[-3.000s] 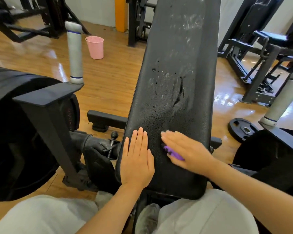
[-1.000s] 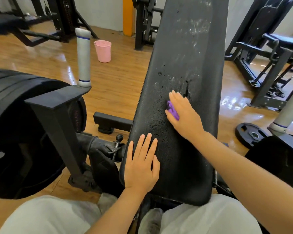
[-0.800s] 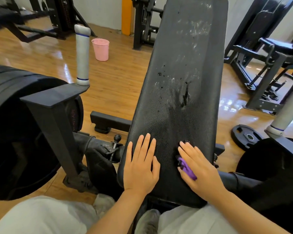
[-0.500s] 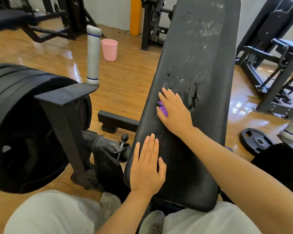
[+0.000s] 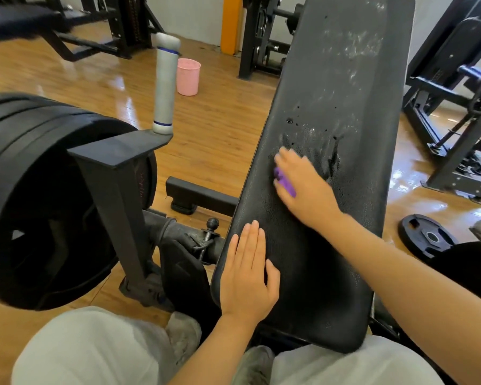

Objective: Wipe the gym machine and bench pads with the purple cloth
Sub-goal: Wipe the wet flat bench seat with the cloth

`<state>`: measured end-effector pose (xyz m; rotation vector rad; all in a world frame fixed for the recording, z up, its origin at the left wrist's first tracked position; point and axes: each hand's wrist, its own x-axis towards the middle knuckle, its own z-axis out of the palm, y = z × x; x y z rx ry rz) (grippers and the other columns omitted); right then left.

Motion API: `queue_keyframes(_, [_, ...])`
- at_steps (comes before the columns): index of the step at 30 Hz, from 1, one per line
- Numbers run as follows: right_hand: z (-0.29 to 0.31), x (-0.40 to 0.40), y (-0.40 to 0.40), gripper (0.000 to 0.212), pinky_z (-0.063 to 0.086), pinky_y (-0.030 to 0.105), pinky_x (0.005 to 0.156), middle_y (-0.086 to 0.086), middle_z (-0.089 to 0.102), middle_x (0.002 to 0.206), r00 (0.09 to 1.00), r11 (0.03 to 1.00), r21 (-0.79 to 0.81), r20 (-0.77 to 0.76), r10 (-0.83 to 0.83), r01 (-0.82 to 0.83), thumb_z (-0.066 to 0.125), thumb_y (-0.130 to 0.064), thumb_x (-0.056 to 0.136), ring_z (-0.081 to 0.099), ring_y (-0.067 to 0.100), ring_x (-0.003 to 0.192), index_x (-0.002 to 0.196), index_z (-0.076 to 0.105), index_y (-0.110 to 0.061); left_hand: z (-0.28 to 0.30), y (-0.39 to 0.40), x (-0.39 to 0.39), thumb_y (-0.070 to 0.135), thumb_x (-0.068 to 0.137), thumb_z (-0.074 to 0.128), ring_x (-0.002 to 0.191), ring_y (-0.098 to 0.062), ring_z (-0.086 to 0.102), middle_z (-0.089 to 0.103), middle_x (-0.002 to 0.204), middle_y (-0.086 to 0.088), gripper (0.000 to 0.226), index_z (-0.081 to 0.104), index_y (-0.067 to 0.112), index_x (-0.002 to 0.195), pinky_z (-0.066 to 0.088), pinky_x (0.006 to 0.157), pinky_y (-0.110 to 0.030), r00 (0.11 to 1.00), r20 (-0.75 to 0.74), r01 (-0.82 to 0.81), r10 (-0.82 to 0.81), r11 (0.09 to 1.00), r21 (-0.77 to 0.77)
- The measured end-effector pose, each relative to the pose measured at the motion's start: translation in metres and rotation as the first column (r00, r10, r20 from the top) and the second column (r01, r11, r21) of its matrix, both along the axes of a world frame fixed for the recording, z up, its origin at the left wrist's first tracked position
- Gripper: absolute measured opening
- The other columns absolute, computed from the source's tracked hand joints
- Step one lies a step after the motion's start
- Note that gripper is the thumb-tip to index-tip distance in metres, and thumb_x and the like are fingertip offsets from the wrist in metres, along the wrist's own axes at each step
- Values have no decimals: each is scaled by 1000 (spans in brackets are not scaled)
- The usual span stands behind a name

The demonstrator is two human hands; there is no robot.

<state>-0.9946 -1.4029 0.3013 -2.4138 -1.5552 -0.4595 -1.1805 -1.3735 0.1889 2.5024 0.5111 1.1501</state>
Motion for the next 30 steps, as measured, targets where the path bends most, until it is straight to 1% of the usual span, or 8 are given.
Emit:
queue_keyframes(3, [4,-3,28,56,12,41,122,13,29,158,969,968,99,-108,-222,232,45,-29,103,22,28,148,151,33,-4,1,1,0,18,94,46,145,-25,38,45,152,-15,52,50,-3,142,31,119,-43,1000,2,4,-4,1000,-8])
queue_keyframes(8, [-18,-51,-12,58,10,30,123,6,34,157,966,957,-135,-66,249,-256,35,-43,102,24,19,148,150,39,-10,0,3,-2,18,93,47,142,-26,43,47,149,-17,53,50,-3,141,31,119,-41,1000,-15,-16,16,1000,14])
queue_keyframes(11, [-8,-28,-7,55,17,30,121,8,43,152,936,922,-213,73,346,-324,39,-39,101,36,20,142,145,47,-8,-1,-1,-4,18,95,46,141,-26,43,49,148,-17,50,52,-3,139,33,118,-41,998,-5,-56,56,998,-7])
queue_keyframes(13, [-2,-11,17,53,22,36,119,12,45,150,972,971,-116,85,219,-209,40,-36,100,40,26,140,142,50,-5,-1,-3,-4,20,96,45,144,-26,39,47,150,-18,50,51,-4,140,29,120,-39,996,-17,-89,88,996,-33])
queue_keyframes(17, [14,4,64,52,14,41,122,14,36,155,983,985,67,-100,-152,159,49,-28,102,27,30,146,146,41,-2,0,-4,-4,24,95,44,146,-30,34,38,154,-22,58,44,-7,144,27,121,-42,989,-54,-141,137,988,-69])
queue_keyframes(20, [7,-23,44,50,31,47,116,14,51,140,996,995,72,-45,80,-76,59,-26,96,41,26,131,139,49,-3,-2,-4,-5,25,95,43,146,-33,34,36,154,-24,60,42,-8,144,29,119,-45,986,-62,-161,156,984,-81])
queue_keyframes(23, [-12,-49,16,56,15,32,122,7,45,151,944,933,-143,-74,322,-329,46,-38,99,32,18,144,147,44,-9,-2,-4,-4,25,94,44,146,-33,35,36,155,-24,61,41,-8,145,31,118,-46,978,-62,-207,202,973,-98])
queue_keyframes(30, [-17,-49,16,53,12,31,123,6,42,153,886,847,-267,-73,459,-460,39,-38,102,30,19,146,146,46,-10,-1,-6,-5,24,92,46,145,-33,36,38,153,-24,61,43,-10,143,33,116,-47,976,-43,-220,216,966,-140])
